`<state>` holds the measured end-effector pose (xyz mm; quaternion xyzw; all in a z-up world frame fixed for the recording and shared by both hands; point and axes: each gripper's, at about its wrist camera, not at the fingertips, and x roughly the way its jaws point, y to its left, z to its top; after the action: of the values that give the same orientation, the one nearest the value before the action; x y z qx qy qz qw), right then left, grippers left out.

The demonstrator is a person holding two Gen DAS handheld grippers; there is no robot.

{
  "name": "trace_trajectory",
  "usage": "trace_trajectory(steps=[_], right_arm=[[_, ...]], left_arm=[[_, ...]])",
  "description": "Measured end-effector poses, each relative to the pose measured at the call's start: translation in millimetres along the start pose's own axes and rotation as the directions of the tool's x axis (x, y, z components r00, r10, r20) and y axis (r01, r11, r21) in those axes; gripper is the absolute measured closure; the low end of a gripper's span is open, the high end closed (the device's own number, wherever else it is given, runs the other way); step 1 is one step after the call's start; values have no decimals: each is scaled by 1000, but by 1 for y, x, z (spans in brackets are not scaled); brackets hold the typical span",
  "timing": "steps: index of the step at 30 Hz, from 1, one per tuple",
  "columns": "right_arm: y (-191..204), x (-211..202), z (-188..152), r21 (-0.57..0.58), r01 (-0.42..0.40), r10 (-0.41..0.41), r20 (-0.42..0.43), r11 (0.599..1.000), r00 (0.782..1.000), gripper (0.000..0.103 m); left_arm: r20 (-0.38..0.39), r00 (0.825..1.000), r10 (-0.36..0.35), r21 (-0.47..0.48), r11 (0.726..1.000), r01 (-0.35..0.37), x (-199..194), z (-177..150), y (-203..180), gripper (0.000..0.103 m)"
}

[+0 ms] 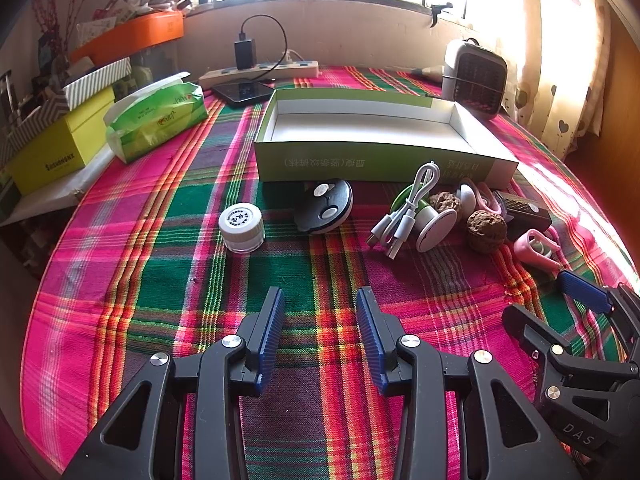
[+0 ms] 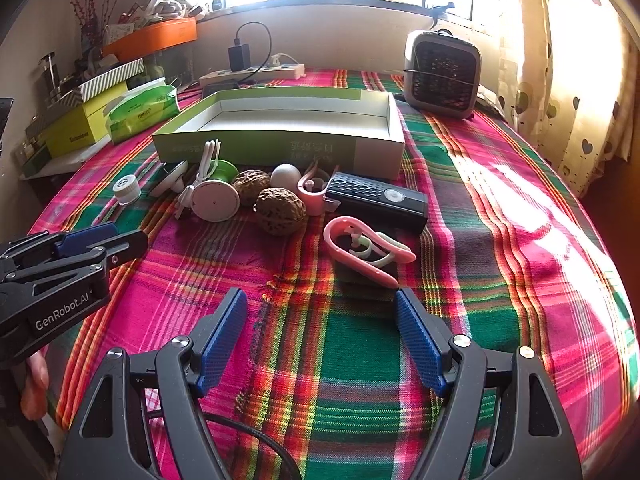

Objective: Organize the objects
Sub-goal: 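Move both tools toward the objects in front of the box, then grasp the white jar with the left tool while the right tool grasps the pink clip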

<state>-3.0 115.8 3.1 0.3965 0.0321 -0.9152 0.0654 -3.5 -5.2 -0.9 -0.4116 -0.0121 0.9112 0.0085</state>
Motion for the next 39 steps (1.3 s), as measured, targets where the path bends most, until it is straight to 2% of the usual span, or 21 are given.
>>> trace_trajectory(steps=[19, 27, 31, 39], right_arm=[[0, 0, 0, -1, -1, 1, 1, 1000, 1000, 27], [-13, -3, 0, 4, -56, 56, 5, 998, 998, 27], [-25, -4, 4, 9, -44, 43, 19, 999, 999, 27], [-39, 1, 18, -24, -32, 32, 21, 999, 999, 27]], left_arm=[[1, 1000, 2, 3, 1000, -2, 0, 0, 0, 67], [-6, 999, -48, 35, 998, 48, 0, 4, 10, 67], [-12, 996, -92, 19, 996, 92, 0, 6, 18, 67], [10, 995, -94, -34, 995, 95, -3, 12, 47, 67]])
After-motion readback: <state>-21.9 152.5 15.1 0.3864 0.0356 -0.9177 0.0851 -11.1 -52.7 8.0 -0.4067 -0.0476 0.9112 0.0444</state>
